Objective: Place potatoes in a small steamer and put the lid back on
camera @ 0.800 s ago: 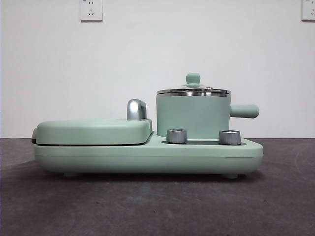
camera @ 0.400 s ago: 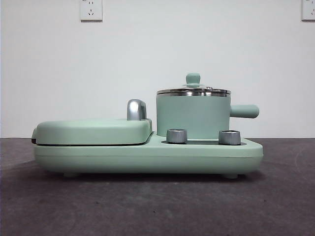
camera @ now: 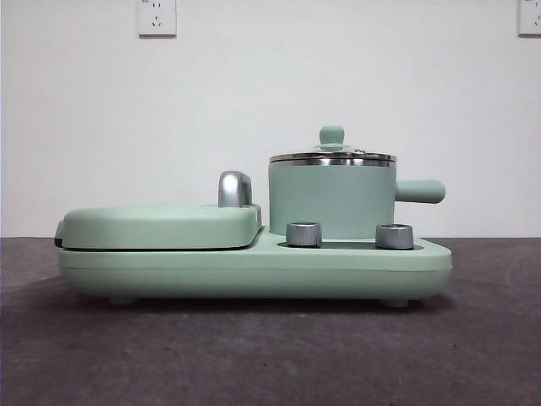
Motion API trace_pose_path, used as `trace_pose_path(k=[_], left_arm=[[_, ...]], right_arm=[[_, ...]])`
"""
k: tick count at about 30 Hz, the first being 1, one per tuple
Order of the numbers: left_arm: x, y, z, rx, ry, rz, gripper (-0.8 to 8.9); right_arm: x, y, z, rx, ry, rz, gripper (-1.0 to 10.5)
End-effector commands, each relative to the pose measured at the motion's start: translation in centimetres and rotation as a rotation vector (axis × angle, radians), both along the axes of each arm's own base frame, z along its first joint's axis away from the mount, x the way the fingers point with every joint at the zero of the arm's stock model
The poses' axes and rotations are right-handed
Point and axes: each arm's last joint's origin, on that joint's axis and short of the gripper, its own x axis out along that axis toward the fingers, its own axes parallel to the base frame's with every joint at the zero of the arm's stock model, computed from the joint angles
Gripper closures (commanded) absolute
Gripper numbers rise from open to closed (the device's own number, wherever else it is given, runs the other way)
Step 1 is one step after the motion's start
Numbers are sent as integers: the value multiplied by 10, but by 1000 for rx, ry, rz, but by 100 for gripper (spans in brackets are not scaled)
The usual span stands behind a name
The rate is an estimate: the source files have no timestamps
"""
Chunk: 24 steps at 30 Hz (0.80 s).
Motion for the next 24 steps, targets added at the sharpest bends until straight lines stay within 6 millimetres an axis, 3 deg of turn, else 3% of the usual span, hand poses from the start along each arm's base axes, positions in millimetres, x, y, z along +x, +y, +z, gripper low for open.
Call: trace_pose_path(k=[1,6,13,17,21,24], left_arm=[[-2,7,-2,-24,-30,59,809],[7,21,-40,-28,-198,263,809],[25,37,-145,-13,-298,495,809],[28,41,-191,9,-254,545,809],[31,44,-215,12,-242,581,809],[32,45,-223,14,-262,594,809]], right_arm=[[1,0,3,-3,-21,7,932],[1,0,3,-3,-21,6,932],[1,0,3,-3,-21,6,932],[1,0,3,-2,-21,8,932],[1,0,3,-2,-21,9,932],[1,0,3,-2,-21,10,932]])
